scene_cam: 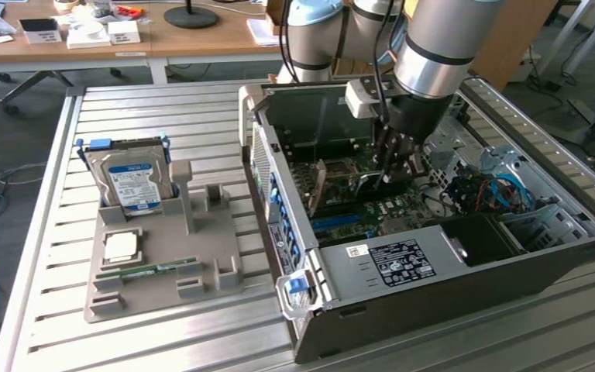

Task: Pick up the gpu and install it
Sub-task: 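Insert the gpu into the slot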

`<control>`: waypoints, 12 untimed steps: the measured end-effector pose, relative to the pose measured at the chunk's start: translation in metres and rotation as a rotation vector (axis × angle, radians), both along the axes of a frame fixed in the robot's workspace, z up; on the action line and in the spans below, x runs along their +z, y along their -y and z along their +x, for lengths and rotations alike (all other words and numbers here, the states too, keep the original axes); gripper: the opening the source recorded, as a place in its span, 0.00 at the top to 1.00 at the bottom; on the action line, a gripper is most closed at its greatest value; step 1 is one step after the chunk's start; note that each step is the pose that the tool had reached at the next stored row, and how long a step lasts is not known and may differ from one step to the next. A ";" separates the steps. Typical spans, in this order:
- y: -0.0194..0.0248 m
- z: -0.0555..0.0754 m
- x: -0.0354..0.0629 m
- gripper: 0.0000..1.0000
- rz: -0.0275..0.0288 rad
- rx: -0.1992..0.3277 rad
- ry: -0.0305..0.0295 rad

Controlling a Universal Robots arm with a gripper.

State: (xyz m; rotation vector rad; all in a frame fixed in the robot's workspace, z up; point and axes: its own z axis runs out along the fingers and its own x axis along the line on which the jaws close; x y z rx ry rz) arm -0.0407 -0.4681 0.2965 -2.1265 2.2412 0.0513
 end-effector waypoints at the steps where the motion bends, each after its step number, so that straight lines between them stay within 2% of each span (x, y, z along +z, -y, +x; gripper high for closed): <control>1: 0.0000 -0.001 -0.0001 0.73 0.0000 0.000 0.0000; 12: 0.0000 -0.004 -0.0003 0.73 0.0000 0.000 0.0000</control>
